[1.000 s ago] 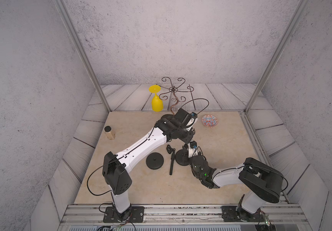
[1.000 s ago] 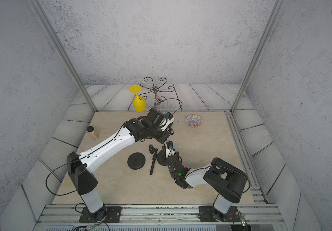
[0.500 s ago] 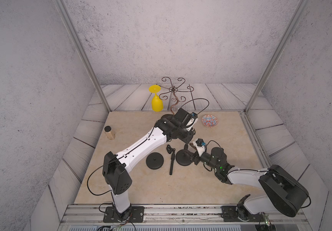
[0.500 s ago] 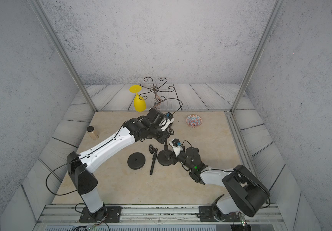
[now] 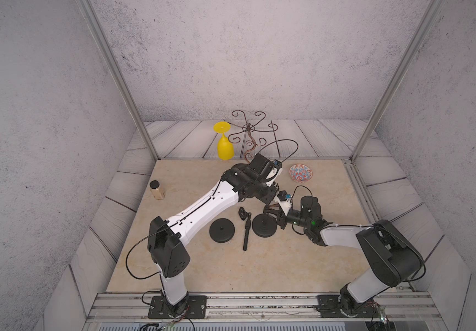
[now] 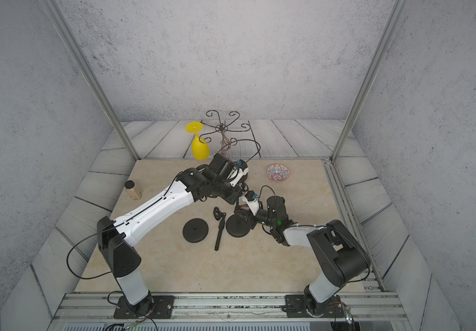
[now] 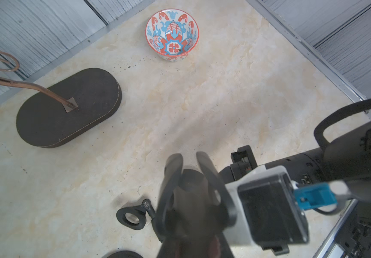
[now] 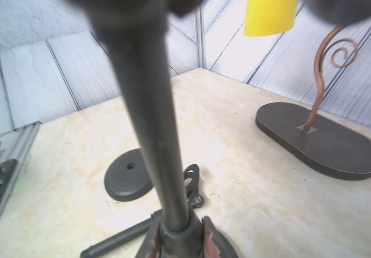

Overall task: Assemble a microphone stand
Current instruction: Screw the microphone stand pole into the microphone stand base.

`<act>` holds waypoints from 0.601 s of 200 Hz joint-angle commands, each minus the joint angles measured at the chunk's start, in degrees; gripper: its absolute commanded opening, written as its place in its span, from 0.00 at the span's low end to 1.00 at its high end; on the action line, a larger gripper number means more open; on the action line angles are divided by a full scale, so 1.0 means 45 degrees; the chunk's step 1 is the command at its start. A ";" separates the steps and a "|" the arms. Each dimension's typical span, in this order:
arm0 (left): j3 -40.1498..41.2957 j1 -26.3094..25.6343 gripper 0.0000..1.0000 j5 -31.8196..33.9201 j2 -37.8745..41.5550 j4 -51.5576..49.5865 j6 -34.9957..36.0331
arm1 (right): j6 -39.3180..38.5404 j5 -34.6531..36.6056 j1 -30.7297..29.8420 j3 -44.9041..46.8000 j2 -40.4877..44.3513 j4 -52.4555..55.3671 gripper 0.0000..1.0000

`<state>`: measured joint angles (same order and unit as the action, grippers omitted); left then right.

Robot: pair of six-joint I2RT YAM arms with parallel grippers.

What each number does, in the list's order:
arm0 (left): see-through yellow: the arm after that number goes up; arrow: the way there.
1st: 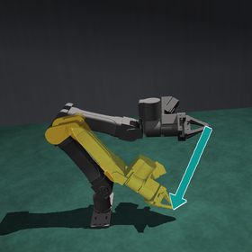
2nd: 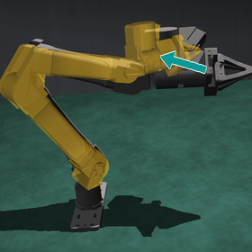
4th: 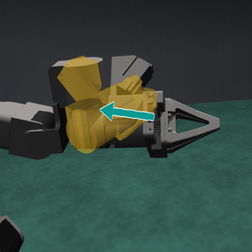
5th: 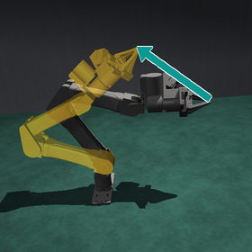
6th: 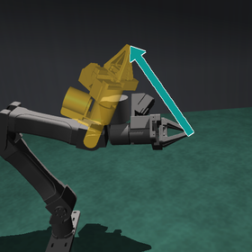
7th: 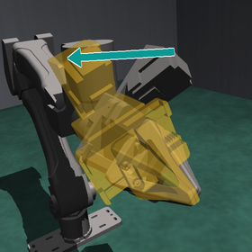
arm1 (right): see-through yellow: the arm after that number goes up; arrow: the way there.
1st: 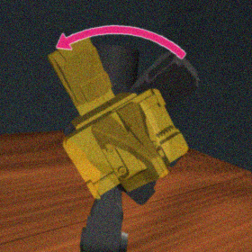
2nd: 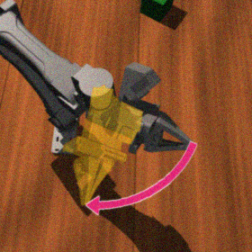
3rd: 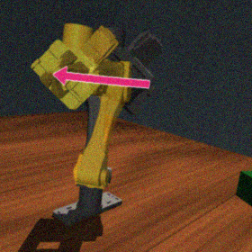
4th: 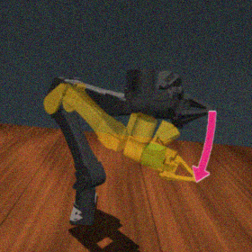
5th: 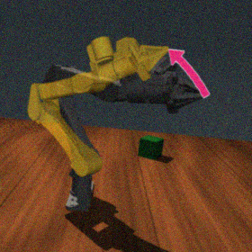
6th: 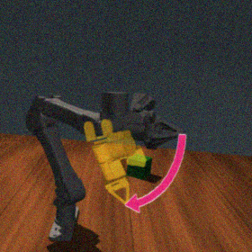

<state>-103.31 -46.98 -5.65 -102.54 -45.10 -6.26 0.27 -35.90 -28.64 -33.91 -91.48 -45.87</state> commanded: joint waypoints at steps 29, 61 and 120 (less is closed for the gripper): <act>-0.0363 -0.0067 0.16 -0.0405 -0.0242 -0.0114 -0.0003 | 0.1353 0.4006 -0.0362 0.1335 -0.0083 -0.1834 0.00; -0.0305 -0.0062 0.16 -0.0390 -0.0245 -0.0080 -0.0043 | 0.2344 1.3875 -0.3448 0.2037 -0.0230 -0.2134 0.00; -0.0344 -0.0068 0.16 -0.0409 -0.0333 -0.0124 0.0011 | 0.2836 1.6685 -0.6402 0.0544 -0.1913 -0.2474 0.15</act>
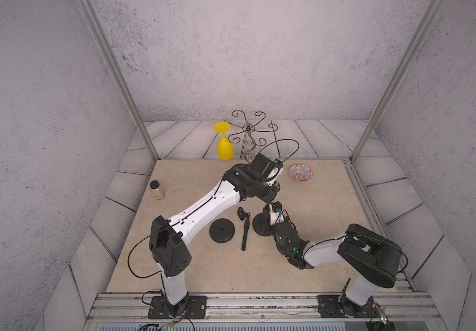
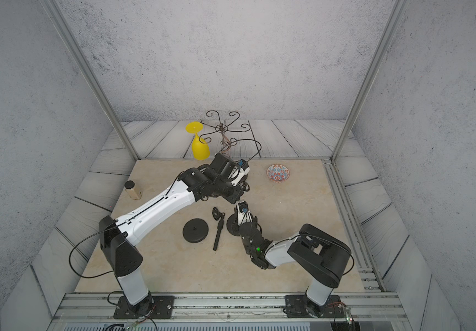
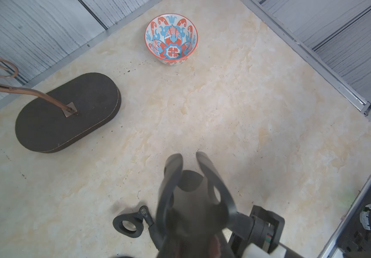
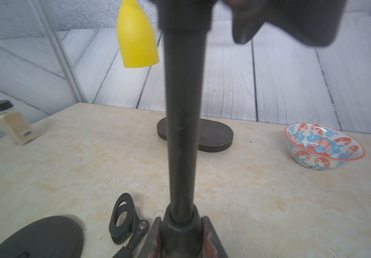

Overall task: Assemble a microphone stand
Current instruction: Screw the microphone stand pole into the microphone stand base.

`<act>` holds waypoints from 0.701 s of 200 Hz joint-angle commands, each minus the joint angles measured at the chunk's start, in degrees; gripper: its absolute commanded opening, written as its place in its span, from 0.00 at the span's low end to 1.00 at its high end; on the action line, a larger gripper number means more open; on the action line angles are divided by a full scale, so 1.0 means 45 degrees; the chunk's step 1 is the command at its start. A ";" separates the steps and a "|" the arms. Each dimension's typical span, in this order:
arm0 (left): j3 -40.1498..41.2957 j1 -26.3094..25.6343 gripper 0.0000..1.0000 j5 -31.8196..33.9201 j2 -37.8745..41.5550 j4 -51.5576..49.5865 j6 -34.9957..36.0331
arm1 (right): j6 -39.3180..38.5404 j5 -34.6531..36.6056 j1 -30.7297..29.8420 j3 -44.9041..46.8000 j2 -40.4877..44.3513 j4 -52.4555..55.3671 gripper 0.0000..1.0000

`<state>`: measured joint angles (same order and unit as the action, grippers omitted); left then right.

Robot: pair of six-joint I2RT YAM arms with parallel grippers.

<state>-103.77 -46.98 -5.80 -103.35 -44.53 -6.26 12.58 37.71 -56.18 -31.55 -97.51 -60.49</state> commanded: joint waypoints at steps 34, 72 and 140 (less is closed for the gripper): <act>-0.0241 -0.0066 0.16 -0.0321 -0.0140 -0.0295 0.0128 | -0.0644 -0.6843 0.1215 0.2206 0.0718 -0.1827 0.61; -0.0215 -0.0067 0.16 -0.0289 -0.0125 -0.0298 0.0216 | -0.1869 -1.2294 0.3365 0.1962 0.2816 0.1560 0.65; -0.0236 -0.0048 0.16 -0.0566 -0.0185 -0.0198 0.0036 | -0.2594 -1.4627 0.5488 -0.0283 0.2056 0.3276 0.52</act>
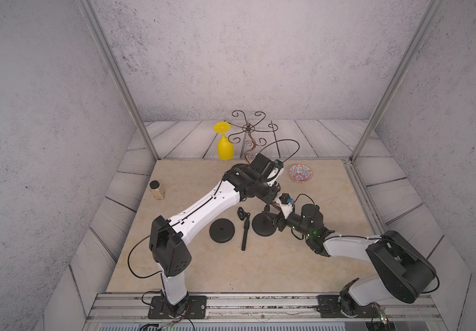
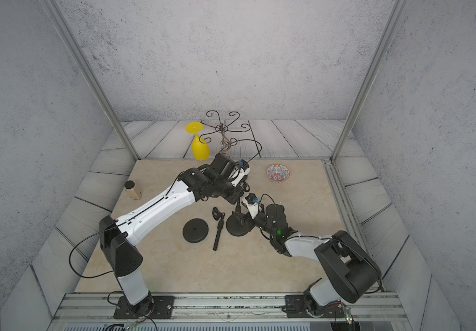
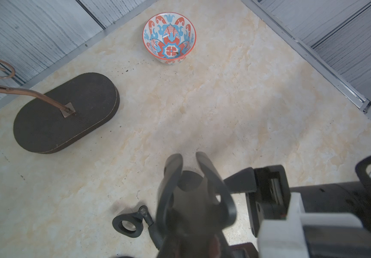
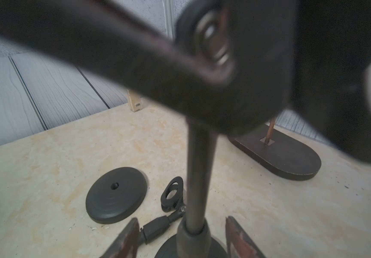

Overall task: Assemble a microphone stand
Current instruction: Screw the microphone stand pole into the microphone stand base.

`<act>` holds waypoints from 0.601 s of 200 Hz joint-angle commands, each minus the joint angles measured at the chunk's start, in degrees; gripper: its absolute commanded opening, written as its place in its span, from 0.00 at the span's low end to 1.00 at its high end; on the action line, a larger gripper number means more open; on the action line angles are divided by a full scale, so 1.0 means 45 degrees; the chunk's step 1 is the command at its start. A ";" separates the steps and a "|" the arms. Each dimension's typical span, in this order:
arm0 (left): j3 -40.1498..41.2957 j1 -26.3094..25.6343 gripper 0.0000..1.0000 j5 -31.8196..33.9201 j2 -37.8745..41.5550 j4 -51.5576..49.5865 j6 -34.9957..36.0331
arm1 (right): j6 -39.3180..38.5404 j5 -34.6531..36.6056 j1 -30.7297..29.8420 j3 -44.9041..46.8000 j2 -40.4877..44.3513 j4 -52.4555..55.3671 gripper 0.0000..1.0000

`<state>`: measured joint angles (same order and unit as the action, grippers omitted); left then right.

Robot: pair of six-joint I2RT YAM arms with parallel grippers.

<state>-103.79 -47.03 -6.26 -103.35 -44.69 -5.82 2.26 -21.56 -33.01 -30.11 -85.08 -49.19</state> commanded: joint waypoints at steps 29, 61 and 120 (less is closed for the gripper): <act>-0.0256 -0.0038 0.16 -0.0412 -0.0161 -0.0177 -0.0025 | 0.0005 -0.1240 0.0405 -0.0763 -0.1471 0.0148 0.23; -0.0236 -0.0038 0.16 -0.0391 -0.0127 -0.0245 -0.0003 | 0.0606 -0.1511 0.0404 -0.0502 -0.2023 -0.0637 0.18; -0.0213 -0.0033 0.16 -0.0475 -0.0153 -0.0168 -0.0029 | 0.0968 -0.1793 0.0404 -0.0160 -0.2332 -0.1224 0.39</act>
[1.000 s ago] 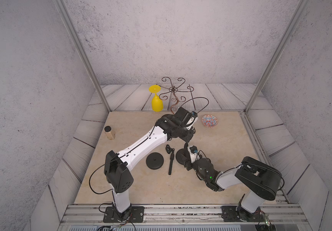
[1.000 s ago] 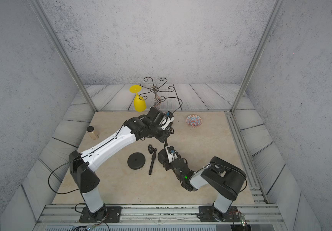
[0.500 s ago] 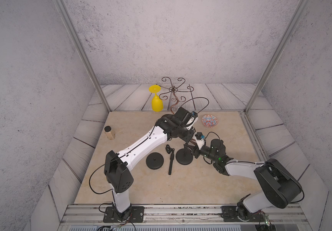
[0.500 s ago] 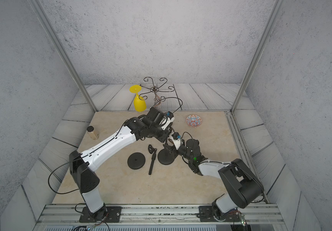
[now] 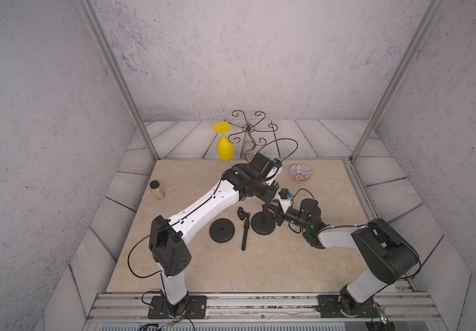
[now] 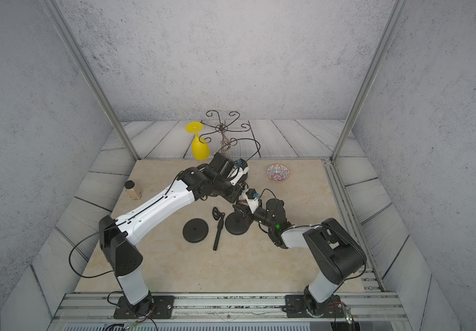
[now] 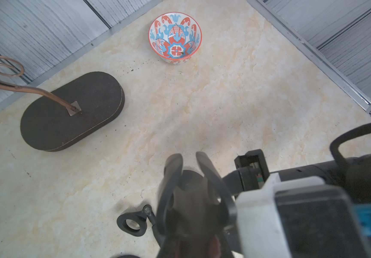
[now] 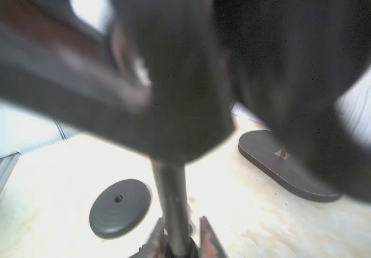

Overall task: Assemble a microphone stand
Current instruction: Screw the microphone stand pole into the microphone stand base.

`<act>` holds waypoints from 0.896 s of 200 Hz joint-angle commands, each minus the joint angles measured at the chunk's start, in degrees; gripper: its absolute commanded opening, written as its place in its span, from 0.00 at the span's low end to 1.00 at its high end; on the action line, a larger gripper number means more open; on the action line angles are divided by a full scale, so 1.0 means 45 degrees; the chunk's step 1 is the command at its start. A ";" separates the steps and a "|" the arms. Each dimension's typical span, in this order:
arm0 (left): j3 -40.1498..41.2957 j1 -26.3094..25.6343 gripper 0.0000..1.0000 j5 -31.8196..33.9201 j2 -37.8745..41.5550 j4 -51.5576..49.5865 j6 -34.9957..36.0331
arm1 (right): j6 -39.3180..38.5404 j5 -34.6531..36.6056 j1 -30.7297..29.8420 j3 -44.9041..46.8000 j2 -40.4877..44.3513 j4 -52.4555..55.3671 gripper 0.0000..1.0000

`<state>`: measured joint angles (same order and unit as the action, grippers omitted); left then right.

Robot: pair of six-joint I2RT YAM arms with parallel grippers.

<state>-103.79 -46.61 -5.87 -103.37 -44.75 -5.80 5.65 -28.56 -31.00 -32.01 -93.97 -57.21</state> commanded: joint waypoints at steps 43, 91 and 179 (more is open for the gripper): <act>-0.0234 -0.0131 0.16 -0.0581 -0.0129 -0.0139 -0.0038 | 0.0004 0.0036 -0.0044 -0.0012 -0.0154 0.0947 0.34; -0.0178 -0.0131 0.16 -0.0590 -0.0118 -0.0136 -0.0051 | 0.0373 0.1083 -0.0075 0.0038 -0.0264 0.0619 0.12; -0.0007 -0.0118 0.16 -0.0423 0.0002 -0.0163 -0.0079 | 0.1571 1.6775 -0.6185 0.0549 -0.3621 -0.1732 0.00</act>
<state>-103.74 -46.68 -6.44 -103.48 -45.10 -5.78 10.31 28.69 -53.65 -29.26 -103.22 -71.18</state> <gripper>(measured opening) 0.189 0.276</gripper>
